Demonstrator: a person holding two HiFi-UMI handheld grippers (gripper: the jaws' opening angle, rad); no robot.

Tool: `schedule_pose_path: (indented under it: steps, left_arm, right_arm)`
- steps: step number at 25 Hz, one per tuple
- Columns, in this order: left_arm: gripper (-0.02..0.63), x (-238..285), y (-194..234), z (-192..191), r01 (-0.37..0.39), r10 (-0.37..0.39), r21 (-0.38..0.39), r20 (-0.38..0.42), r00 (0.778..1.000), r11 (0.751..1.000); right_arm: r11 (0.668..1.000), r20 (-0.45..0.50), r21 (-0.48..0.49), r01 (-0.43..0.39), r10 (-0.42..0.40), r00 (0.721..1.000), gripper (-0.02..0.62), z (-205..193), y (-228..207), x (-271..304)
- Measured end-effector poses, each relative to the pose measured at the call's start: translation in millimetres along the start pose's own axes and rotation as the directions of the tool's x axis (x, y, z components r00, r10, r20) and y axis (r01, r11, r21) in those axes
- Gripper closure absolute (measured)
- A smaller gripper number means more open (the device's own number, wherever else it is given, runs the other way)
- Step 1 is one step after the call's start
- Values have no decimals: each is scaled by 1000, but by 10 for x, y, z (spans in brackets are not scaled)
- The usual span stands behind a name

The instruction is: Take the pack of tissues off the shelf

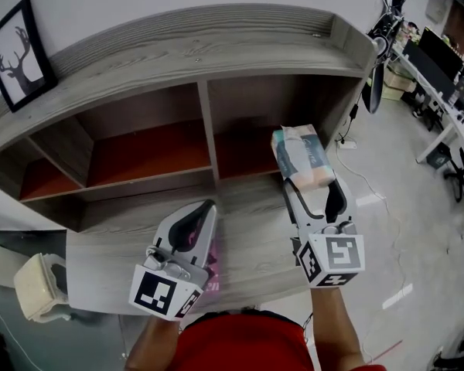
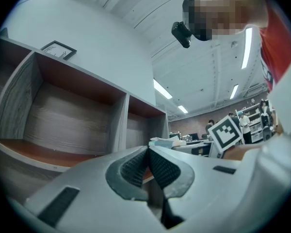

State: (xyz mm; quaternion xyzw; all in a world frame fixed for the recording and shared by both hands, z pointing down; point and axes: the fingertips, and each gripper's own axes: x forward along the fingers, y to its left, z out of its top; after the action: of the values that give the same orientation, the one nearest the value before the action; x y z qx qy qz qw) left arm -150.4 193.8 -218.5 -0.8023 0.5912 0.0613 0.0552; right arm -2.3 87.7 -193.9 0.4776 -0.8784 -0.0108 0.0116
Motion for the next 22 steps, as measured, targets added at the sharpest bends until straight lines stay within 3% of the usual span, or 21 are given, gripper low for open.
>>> schedule_pose_path:
  steps: [12,22]
  left_arm:
    - [597,-151,-131,61,27,-27,-7,17,1000,1000]
    - [597,-142,-187,104,61,-60,-8,27,998,998]
  right_arm:
    - [999,12,24,-26,26,1000,230,51,296,-644]
    - [1000,21,10,2,-3,1000,232,84,312,-742]
